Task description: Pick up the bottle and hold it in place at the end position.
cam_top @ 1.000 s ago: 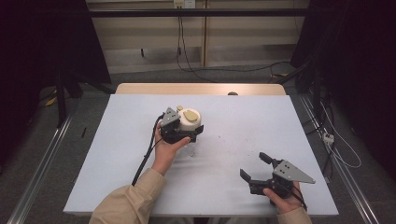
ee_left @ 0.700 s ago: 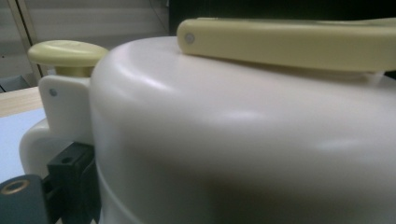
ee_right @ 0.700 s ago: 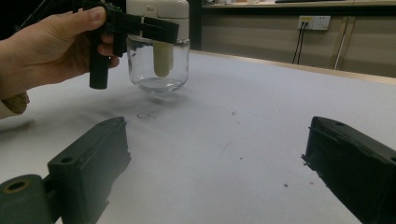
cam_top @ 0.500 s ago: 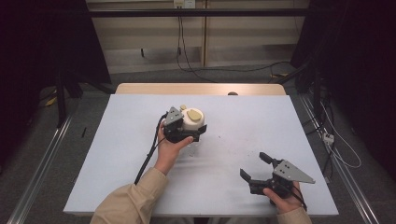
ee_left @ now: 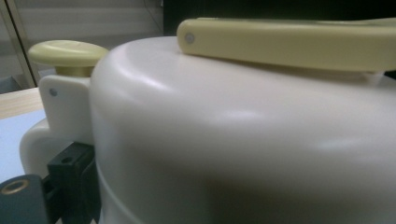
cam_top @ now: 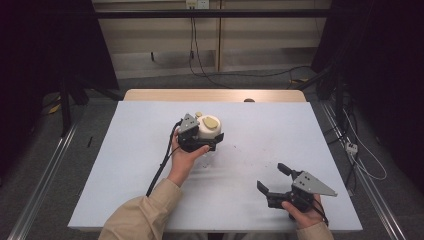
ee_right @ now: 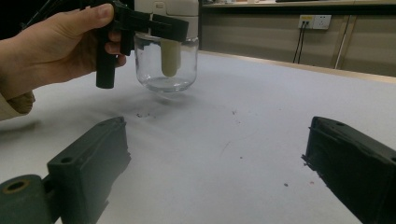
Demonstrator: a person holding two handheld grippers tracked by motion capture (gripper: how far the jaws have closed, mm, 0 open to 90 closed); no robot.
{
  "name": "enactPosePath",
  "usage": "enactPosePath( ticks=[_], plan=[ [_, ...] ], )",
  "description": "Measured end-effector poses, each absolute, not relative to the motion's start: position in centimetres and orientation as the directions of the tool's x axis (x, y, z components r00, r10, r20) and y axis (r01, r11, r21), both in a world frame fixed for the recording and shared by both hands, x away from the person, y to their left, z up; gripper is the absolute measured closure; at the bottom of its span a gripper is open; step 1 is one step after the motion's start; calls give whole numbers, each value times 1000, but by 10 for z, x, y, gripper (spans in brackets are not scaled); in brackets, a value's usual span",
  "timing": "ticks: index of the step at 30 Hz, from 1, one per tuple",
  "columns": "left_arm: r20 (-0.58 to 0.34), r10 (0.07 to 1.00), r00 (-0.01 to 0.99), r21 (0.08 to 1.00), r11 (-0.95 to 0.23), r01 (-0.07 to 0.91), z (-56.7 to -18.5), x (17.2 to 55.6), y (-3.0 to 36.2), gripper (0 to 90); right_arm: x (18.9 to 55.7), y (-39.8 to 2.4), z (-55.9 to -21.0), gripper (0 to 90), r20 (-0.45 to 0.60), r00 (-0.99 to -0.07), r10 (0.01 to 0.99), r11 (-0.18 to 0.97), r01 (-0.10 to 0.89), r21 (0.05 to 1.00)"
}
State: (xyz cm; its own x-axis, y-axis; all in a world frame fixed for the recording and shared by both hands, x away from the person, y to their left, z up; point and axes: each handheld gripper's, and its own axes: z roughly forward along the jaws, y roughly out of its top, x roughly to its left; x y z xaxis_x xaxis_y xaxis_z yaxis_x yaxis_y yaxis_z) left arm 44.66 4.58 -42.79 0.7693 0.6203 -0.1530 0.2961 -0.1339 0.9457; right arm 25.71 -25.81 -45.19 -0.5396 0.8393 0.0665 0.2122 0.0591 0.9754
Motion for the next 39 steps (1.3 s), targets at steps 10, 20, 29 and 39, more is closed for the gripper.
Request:
enactPosePath(
  ticks=[10, 20, 29, 39],
  plan=[
    [-160, 618, 770, 944, -133, 303, -431, 448, 41, 60, 257, -259, -452, 53, 69, -542, 838, 59, 215, 975],
    [-162, 624, 764, 942, -133, 308, -431, 450, 42, 60, 257, -259, -452, 53, 70, -541, 838, 57, 213, 975],
    [-167, 625, 763, 941, -131, 313, -433, 451, 38, 60, 257, -259, -452, 53, 72, -540, 839, 55, 216, 975],
    [-157, 617, 771, 938, -150, 311, -436, 452, 33, 60, 258, -259, -453, 53, 76, -540, 838, 54, 220, 974]
  ],
)
